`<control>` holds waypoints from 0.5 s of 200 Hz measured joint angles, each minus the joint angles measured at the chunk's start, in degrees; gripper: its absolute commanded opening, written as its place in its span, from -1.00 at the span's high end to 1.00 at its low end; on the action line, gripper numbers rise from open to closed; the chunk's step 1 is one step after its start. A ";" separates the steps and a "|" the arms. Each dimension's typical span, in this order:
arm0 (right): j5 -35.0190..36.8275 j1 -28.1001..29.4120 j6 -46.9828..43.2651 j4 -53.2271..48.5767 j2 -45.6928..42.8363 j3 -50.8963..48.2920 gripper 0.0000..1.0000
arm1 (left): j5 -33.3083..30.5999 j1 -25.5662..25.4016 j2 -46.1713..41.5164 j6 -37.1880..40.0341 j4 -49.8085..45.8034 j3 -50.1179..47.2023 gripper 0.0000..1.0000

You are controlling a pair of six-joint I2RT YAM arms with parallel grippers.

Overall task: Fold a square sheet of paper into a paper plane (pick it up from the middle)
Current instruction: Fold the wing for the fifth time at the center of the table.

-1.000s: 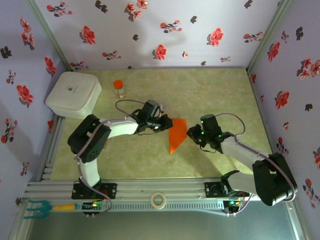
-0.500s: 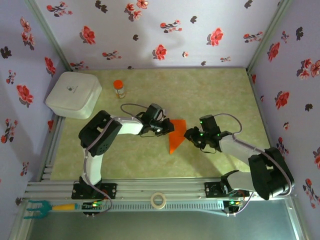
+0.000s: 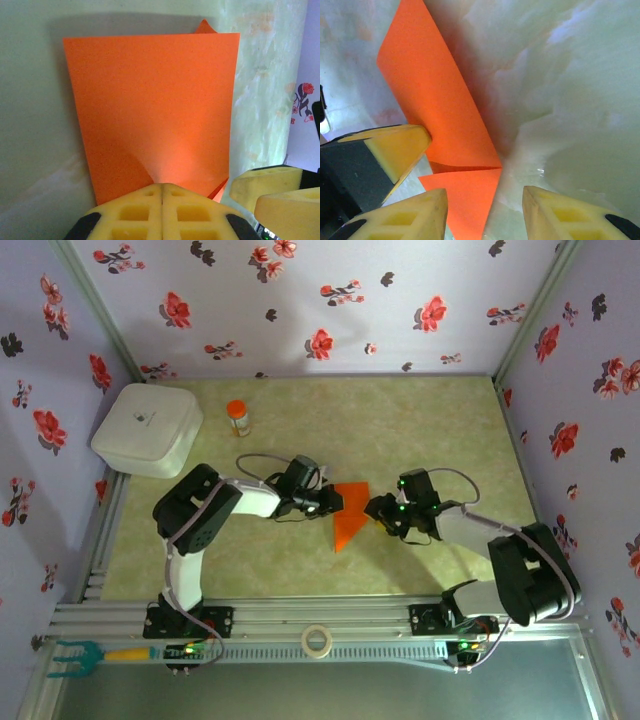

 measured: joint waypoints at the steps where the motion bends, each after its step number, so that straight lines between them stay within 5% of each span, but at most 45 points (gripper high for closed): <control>1: -0.04 0.00 0.00 0.09 0.04 0.00 0.12 | 0.02 0.00 0.00 0.04 0.00 0.00 0.88; 100: -2.34 -1.51 0.50 6.88 4.35 0.00 0.13 | 0.22 0.00 -0.04 0.35 -0.09 0.00 0.89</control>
